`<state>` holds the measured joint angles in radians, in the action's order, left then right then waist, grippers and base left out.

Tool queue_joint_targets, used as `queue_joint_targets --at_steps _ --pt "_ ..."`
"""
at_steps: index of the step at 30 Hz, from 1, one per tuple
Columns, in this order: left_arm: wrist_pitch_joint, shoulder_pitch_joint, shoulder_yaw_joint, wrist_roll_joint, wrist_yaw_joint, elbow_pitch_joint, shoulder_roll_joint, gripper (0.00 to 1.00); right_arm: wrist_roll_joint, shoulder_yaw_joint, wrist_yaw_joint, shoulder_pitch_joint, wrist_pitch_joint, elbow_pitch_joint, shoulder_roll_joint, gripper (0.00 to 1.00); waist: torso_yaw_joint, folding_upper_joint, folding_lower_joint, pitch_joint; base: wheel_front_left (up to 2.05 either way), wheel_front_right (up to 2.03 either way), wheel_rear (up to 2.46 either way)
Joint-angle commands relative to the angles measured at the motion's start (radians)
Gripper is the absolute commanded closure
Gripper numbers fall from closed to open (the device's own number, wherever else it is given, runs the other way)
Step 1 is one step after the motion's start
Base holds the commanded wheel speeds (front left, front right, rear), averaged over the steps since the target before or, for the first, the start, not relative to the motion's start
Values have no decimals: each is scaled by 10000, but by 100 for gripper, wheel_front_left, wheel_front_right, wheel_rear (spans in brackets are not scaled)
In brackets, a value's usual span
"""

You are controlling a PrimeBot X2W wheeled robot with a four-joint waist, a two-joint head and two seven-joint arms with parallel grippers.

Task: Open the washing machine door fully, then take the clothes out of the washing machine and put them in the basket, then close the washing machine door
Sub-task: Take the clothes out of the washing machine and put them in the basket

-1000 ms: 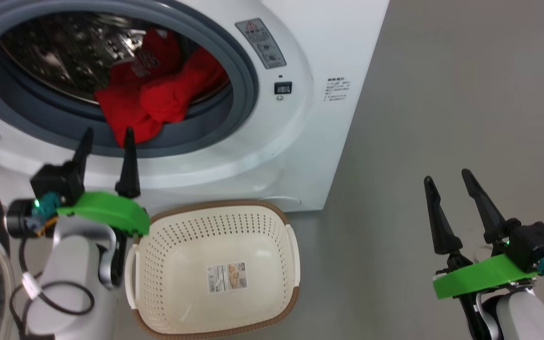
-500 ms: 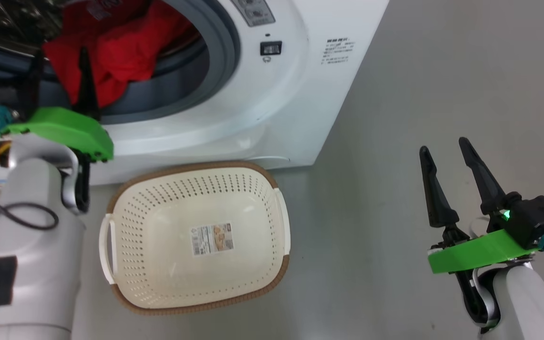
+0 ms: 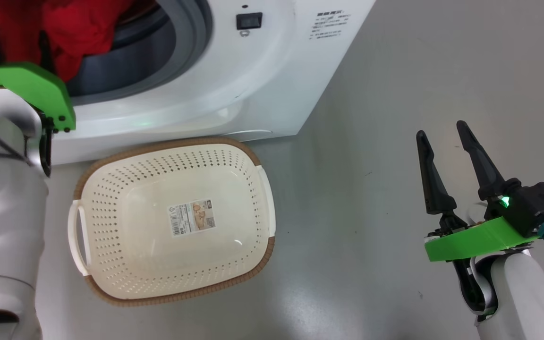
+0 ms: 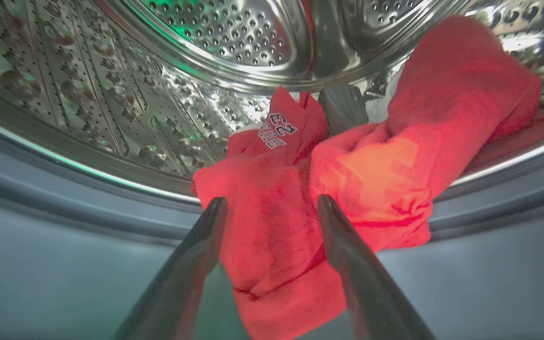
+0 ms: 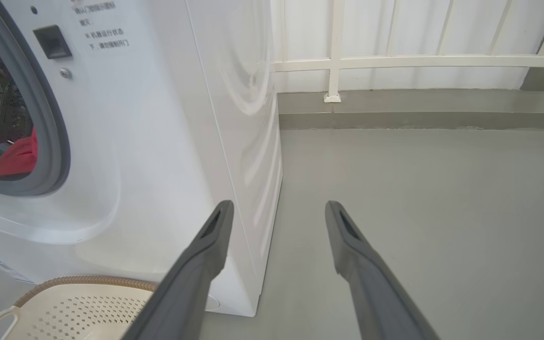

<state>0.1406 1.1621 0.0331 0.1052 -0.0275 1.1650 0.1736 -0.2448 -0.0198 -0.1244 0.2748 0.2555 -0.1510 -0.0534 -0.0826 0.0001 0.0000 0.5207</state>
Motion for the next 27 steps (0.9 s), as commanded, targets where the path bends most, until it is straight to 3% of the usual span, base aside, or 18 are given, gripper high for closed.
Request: queue_joint_targets --at_steps 1,12,24,25,26,27 --pt "-275 292 -15 -204 -161 85 576 0 -18 -302 -63 53 63 190 6 0 -112 -1 0 93 0 0 0" --pt "-1951 988 699 -818 -756 954 1145 0 -320 -597 -63 122 63 115 28 0 -411 -1 0 210 0 0 0" --pt "-3511 1057 1013 -829 -467 1163 1447 0 -683 -843 -63 158 63 85 30 0 -653 -1 0 290 0 0 0" --pt "-3529 1067 1025 -814 -460 1166 1467 55 -702 -858 -63 165 63 85 30 0 -667 -1 0 302 0 0 0" --pt "-3483 1081 1036 -798 -448 1160 1479 98 -719 -863 -63 173 63 84 30 0 -677 -1 0 317 0 0 0" --pt "-3421 1093 1030 -757 -396 1146 1475 100 -735 -860 -63 184 63 83 31 0 -681 -1 0 334 0 0 0"
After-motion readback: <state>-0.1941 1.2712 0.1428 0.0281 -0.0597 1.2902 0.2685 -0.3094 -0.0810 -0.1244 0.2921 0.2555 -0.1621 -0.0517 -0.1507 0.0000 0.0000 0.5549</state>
